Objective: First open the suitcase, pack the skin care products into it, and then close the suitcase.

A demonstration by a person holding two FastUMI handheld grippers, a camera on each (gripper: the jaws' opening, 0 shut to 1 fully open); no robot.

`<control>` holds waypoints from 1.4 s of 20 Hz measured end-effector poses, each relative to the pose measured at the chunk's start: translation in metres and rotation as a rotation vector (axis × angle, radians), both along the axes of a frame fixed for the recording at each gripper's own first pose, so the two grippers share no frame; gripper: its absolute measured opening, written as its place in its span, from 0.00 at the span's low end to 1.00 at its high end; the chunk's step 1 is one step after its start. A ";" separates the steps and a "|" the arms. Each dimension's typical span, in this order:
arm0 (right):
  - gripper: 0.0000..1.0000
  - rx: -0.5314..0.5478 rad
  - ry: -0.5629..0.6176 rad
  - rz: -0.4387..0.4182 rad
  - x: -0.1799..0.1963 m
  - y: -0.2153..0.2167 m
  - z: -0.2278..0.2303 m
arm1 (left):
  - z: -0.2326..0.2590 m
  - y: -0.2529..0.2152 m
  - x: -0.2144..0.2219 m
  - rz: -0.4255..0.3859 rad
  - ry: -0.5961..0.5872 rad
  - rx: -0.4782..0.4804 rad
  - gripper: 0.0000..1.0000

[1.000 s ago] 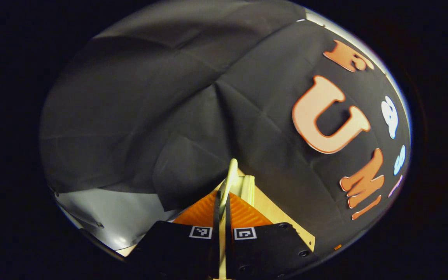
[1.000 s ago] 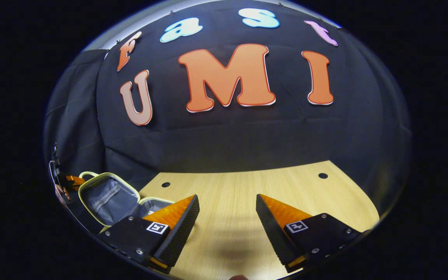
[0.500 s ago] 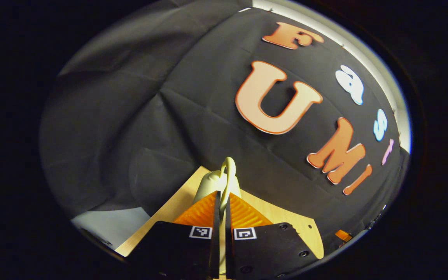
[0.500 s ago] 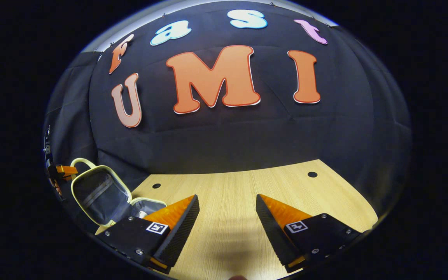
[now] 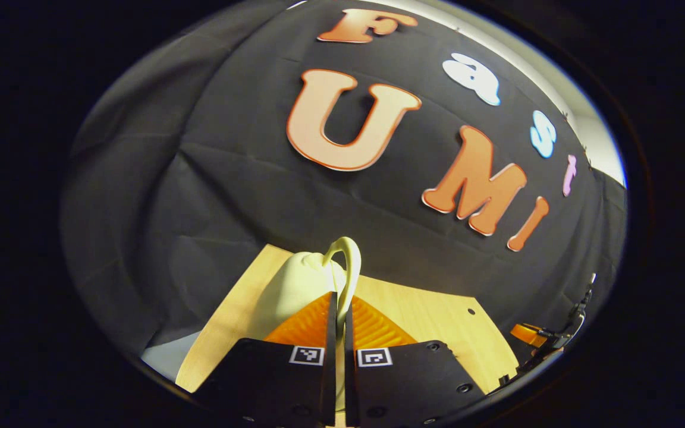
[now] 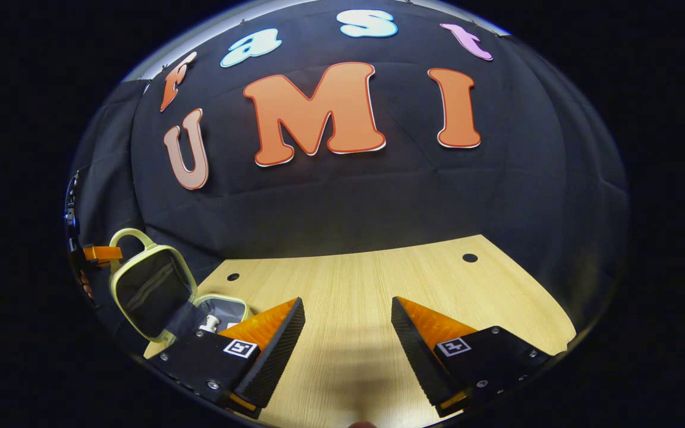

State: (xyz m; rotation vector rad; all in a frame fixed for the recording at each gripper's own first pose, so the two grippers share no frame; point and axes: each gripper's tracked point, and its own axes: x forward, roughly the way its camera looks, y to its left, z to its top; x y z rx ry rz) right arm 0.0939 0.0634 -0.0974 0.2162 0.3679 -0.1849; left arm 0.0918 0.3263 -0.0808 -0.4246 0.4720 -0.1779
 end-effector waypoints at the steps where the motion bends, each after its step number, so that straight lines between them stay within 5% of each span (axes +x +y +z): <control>1: 0.94 -0.004 0.001 -0.007 -0.001 -0.004 0.000 | -0.003 -0.012 -0.001 -0.020 0.007 0.007 0.06; 11: 0.94 0.004 0.005 -0.032 -0.004 -0.039 -0.005 | -0.052 -0.139 -0.020 -0.229 0.059 0.217 0.06; 15: 0.94 0.009 0.012 -0.034 -0.006 -0.047 -0.008 | -0.076 -0.173 -0.022 -0.288 0.083 0.376 0.07; 21: 0.94 0.024 0.029 -0.034 -0.009 -0.056 -0.015 | -0.117 -0.220 -0.036 -0.413 0.088 0.739 0.07; 28: 0.94 0.041 0.058 -0.033 -0.011 -0.065 -0.024 | -0.154 -0.236 -0.042 -0.450 0.110 0.861 0.07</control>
